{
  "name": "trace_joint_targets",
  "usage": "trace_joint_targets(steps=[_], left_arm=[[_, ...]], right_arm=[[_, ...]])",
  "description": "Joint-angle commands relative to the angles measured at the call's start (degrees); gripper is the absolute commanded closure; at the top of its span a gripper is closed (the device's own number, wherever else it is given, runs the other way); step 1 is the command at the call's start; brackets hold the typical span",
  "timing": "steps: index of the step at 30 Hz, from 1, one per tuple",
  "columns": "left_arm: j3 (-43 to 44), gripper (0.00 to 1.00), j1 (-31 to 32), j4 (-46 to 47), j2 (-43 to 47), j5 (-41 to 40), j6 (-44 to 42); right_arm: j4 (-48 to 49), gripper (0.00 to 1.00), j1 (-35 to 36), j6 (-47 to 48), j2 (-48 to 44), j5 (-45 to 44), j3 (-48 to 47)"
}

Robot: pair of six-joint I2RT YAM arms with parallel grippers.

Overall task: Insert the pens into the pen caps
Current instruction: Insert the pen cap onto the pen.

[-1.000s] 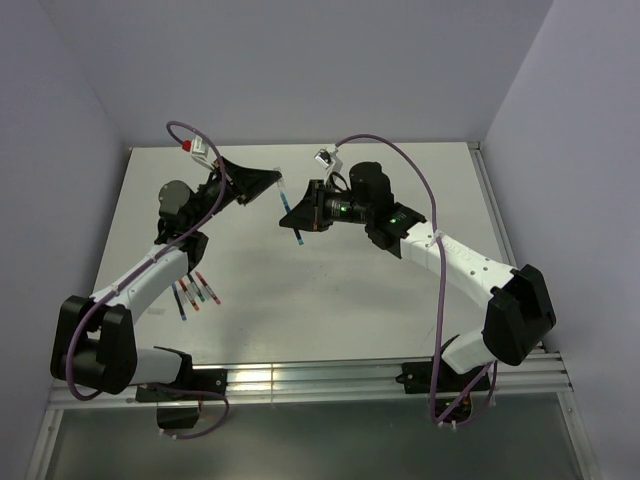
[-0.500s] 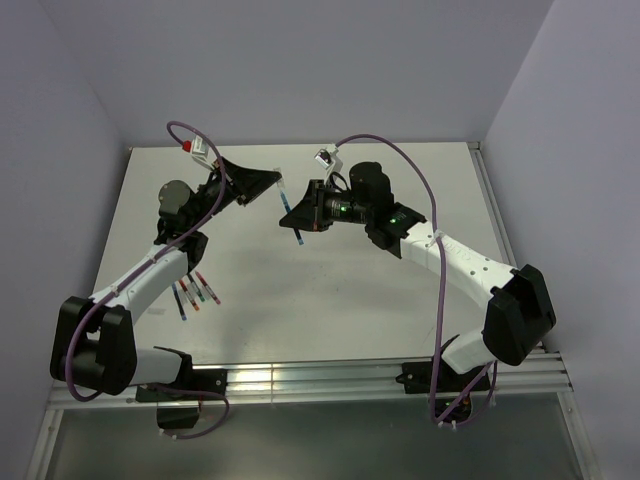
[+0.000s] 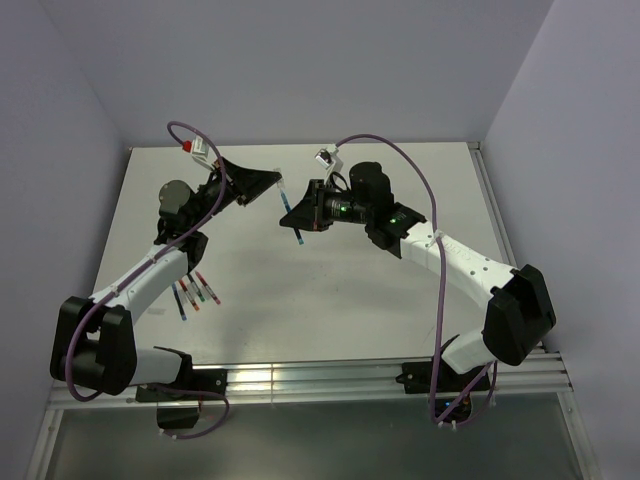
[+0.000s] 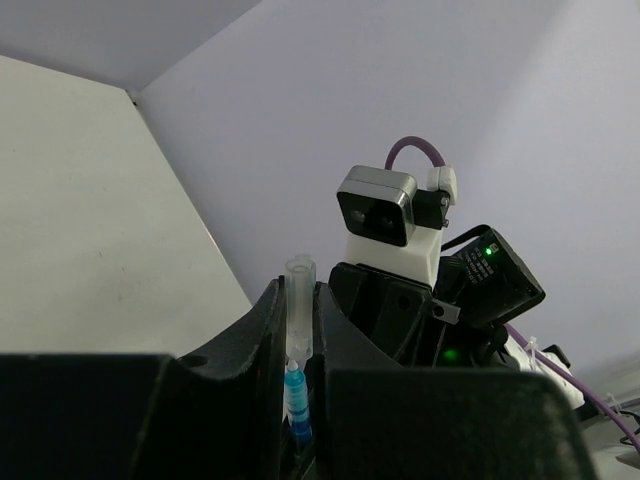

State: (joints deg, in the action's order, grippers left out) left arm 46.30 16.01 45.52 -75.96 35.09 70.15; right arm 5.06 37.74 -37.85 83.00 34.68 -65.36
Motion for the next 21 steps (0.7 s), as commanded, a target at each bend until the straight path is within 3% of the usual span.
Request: trace_joint_targets(steps=[1, 21], left_arm=[[1.9, 1.0, 0.3, 1.6, 0.8, 0.1, -1.2], [1.9, 1.0, 2.4, -1.1, 1.3, -0.9, -3.4]], right_arm=[[1.0, 1.0, -0.2, 0.8, -2.0, -0.9, -0.8], [2.4, 1.0, -1.7, -0.1, -2.9, -0.6, -0.4]])
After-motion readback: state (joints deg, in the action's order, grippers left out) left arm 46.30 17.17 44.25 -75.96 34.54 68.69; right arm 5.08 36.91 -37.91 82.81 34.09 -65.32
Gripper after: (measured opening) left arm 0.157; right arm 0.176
